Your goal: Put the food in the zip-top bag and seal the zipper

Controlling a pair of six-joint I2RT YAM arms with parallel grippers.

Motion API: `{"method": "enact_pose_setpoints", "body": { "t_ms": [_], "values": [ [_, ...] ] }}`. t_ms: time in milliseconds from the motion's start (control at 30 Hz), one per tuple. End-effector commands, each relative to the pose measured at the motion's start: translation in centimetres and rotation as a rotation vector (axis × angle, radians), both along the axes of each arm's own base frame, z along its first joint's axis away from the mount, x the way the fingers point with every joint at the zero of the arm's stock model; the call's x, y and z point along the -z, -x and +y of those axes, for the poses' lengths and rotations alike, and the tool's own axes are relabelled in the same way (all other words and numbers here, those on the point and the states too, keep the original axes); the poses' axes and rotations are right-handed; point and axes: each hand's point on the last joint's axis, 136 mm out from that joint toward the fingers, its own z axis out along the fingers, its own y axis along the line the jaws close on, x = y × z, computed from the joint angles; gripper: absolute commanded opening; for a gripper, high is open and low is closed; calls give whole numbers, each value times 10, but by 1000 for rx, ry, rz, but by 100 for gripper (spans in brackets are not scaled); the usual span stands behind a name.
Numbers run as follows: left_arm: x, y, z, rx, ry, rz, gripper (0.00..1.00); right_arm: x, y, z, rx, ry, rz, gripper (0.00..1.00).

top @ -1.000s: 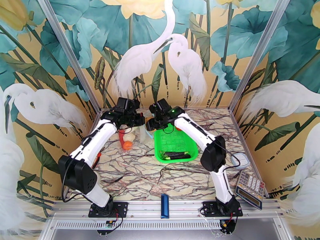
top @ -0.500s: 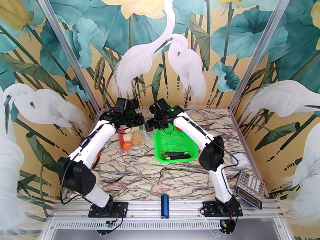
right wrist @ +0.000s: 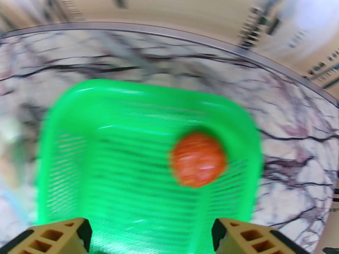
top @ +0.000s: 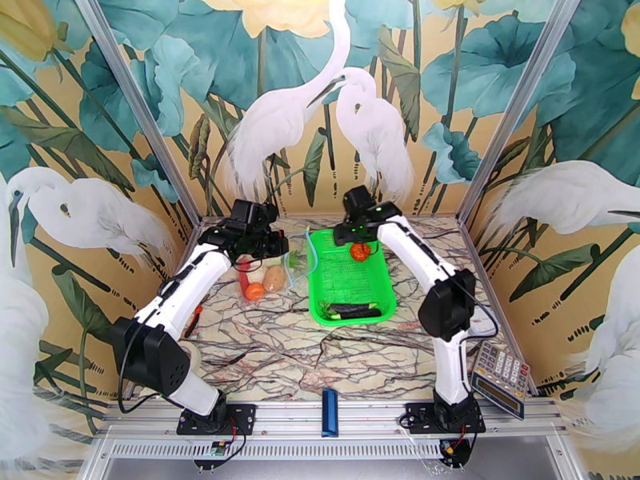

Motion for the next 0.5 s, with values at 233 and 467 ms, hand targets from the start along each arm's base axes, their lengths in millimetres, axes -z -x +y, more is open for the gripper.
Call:
{"method": "enact_pose_setpoints", "body": {
  "t_ms": [233,467],
  "values": [
    [-10,4,2,10,-4,-24,0,68,-36,-15,-27,197,32,87],
    [-9,4,7,-7,-17,-14,0,89,-49,-22,-41,292,20,90]
  ]
}}
